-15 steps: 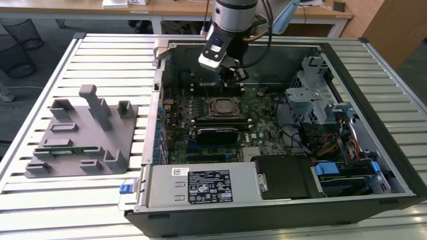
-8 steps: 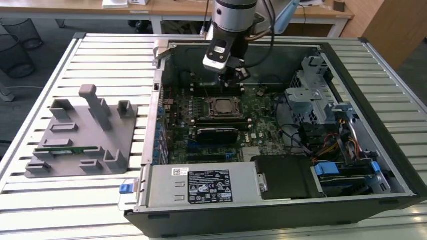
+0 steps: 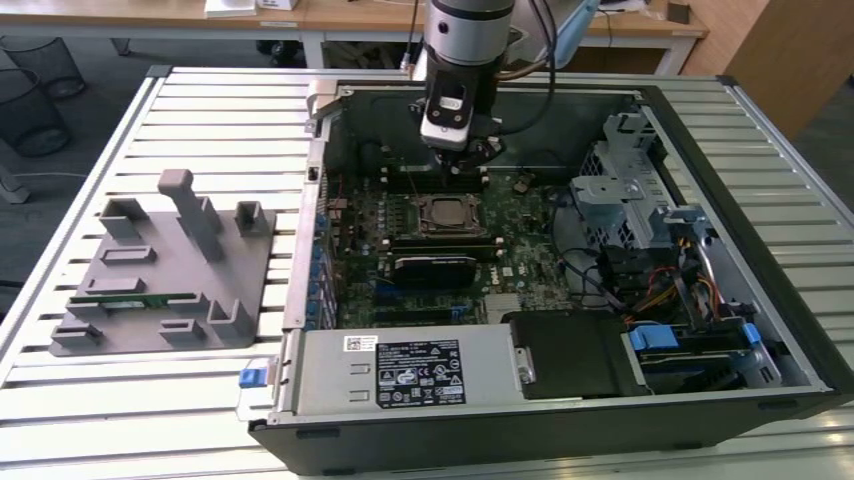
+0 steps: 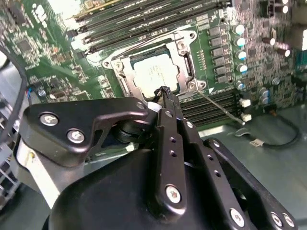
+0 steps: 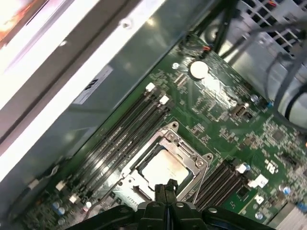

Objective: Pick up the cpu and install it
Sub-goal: 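Install the first cpu locking lever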

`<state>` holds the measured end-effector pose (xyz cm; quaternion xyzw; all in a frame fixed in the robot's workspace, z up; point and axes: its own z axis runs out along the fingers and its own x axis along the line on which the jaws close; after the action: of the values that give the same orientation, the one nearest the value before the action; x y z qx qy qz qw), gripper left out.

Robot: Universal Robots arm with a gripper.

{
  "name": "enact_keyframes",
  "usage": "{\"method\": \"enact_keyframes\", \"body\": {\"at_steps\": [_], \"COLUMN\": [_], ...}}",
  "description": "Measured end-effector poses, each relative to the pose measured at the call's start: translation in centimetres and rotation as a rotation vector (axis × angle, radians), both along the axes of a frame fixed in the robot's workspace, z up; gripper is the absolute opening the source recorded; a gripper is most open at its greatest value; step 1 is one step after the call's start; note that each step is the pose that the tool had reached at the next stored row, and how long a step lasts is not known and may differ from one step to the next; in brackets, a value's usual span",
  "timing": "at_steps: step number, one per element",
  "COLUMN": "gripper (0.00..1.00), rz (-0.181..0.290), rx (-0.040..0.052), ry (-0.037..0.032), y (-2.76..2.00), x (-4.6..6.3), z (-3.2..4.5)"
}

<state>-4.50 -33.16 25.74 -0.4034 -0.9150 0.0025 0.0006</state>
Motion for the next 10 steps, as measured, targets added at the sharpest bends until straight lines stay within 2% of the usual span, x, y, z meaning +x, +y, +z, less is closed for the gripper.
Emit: {"method": "enact_keyframes", "body": {"at_steps": [10], "gripper": [0.11], "rz": [0.183], "rx": [0.0], "ry": [0.0], "y": [0.0], "x": [0.0], "z": [-0.1]}}
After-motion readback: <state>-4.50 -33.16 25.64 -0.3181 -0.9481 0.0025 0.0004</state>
